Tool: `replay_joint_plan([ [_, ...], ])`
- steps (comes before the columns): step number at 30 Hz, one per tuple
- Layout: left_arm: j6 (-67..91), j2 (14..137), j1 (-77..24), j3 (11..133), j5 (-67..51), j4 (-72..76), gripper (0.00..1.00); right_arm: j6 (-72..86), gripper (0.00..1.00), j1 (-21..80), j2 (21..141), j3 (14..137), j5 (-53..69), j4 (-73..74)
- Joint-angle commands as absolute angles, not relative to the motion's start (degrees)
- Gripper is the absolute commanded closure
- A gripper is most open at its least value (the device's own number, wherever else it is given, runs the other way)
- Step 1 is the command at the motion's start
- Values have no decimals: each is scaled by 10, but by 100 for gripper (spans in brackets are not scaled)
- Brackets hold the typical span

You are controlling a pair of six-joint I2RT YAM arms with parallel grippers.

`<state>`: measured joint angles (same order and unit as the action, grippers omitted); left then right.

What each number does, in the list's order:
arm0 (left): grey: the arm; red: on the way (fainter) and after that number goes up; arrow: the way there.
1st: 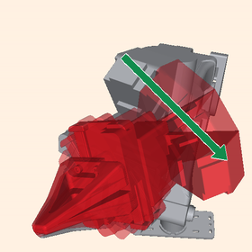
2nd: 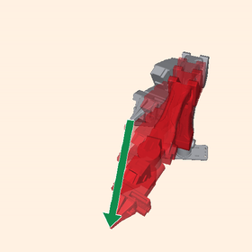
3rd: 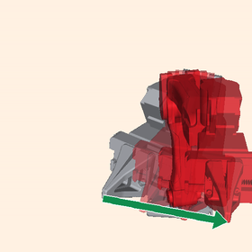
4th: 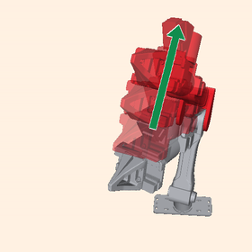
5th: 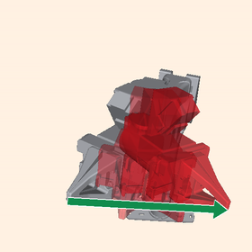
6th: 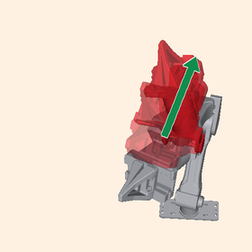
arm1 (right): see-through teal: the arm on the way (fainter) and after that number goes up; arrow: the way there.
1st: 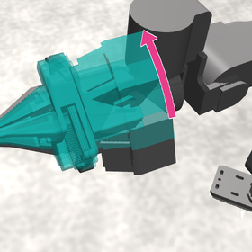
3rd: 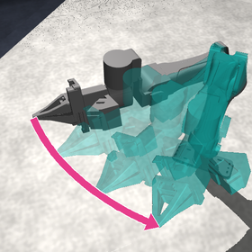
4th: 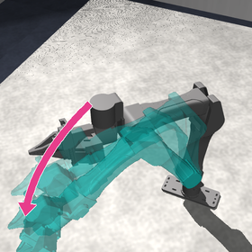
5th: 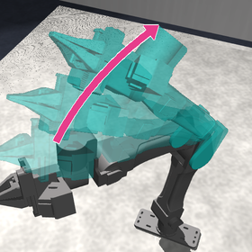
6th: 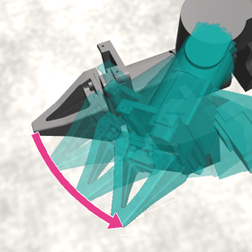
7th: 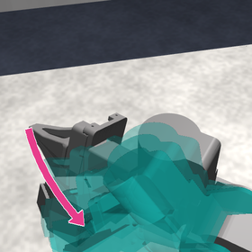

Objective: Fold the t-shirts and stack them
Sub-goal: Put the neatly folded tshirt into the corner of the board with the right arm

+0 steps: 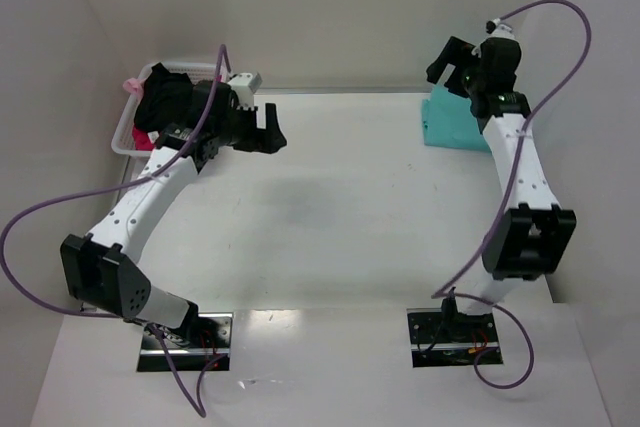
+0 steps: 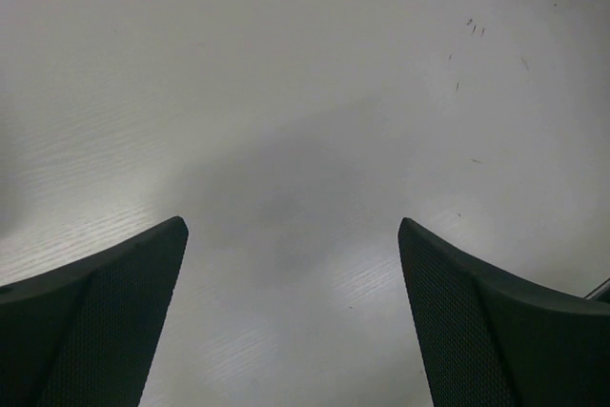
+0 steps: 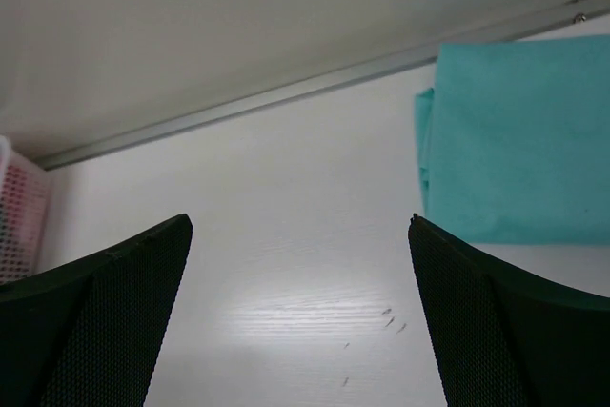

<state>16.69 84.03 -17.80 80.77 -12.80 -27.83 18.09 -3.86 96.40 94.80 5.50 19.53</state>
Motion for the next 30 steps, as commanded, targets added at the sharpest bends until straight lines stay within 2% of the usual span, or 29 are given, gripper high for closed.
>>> replay_joint_plan([
  [1, 162, 776, -171, 811, -112, -240, 1, 211, 0, -33, 871, 888, 70, 183],
  [7, 179, 708, -171, 767, -87, -229, 1, 229, 0, -26, 726, 760, 142, 160],
  [11, 190, 660, -171, 723, -43, -236, 1, 229, 0, 3, 664, 732, 88, 183],
  [15, 198, 617, -171, 689, -5, -252, 1, 223, 0, 10, 640, 708, 40, 227],
  [21, 221, 566, -171, 643, 5, -247, 1, 229, 0, 10, 591, 646, 64, 234],
  [30, 226, 582, -171, 637, 5, -247, 1, 216, 0, 10, 565, 614, -5, 251],
])
